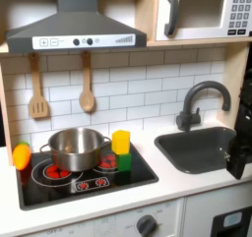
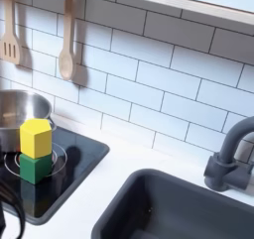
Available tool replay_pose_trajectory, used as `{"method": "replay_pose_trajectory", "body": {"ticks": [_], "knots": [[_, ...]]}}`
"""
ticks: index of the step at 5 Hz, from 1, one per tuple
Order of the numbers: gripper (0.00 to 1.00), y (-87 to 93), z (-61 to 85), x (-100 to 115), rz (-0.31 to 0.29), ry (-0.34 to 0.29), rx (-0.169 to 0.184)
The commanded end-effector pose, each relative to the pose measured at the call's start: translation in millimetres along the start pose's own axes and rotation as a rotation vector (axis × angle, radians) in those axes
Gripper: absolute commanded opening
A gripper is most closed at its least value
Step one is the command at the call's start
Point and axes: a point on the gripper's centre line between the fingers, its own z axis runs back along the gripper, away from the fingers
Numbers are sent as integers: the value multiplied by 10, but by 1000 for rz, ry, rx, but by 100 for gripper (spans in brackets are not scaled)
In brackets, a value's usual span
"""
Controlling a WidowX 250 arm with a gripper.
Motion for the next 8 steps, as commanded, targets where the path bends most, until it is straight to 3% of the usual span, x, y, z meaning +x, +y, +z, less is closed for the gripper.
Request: {"method": "replay_pose_trajectory", "body": {"ticks": [1,2,3,6,8], "knots": [[100,0,0,-2,0,2,0],[100,10,-91,55,-14,-19,10],[100,14,-126,72,-7,-17,-3],[100,38,-290,429,26,-32,10],[100,18,-298,703,63,-35,-1]]}}
